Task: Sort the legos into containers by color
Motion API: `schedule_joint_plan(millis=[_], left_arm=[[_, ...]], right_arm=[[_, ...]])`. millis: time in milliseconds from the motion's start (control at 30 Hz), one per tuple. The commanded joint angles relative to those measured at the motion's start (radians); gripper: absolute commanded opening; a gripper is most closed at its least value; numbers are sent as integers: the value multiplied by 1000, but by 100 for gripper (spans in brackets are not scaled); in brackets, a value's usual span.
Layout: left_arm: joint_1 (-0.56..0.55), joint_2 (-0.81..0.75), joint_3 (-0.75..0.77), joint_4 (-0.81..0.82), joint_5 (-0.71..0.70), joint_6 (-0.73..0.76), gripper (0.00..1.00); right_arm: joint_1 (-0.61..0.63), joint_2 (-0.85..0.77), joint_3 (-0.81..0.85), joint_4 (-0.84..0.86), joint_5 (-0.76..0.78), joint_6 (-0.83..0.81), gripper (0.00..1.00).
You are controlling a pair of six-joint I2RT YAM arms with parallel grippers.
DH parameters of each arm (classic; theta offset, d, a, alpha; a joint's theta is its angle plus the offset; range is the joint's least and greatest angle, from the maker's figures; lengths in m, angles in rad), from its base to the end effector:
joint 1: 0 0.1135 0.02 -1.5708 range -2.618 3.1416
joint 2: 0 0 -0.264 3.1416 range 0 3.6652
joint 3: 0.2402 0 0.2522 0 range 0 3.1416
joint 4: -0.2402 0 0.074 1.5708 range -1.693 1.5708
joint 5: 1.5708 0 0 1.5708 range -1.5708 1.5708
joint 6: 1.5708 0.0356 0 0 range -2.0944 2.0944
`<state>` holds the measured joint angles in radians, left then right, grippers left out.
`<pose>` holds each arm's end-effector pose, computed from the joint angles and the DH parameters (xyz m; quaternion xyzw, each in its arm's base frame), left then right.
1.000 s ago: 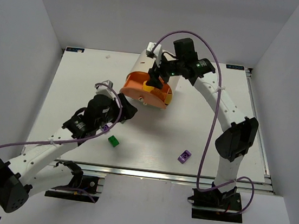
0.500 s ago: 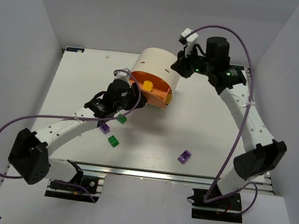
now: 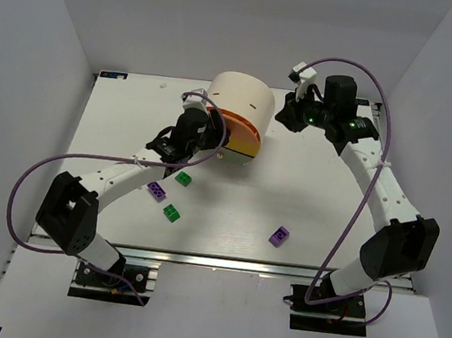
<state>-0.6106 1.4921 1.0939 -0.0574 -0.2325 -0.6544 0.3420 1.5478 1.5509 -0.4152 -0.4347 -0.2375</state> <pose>0.2881 -0.1916 0.2892 -0.0798 0.8413 -0.2313 0.4821 0.3304 0.1335 0.3956 -0.3466 0.7493 0.2081 0.5244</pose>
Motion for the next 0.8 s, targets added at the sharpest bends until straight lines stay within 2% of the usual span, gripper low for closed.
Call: schedule_joint_plan(millis=[0, 333, 567, 767], left_arm=[[15, 10, 49, 91, -60, 39, 68], [34, 34, 31, 169, -22, 44, 62], [54, 45, 49, 169, 15, 41, 70], [54, -1, 6, 139, 70, 42, 60]], right_arm=[[-21, -58, -20, 61, -24, 15, 19], [-61, -87, -92, 75, -45, 18, 19], [-83, -87, -112, 73, -68, 20, 18], [-94, -91, -120, 73, -73, 7, 18]])
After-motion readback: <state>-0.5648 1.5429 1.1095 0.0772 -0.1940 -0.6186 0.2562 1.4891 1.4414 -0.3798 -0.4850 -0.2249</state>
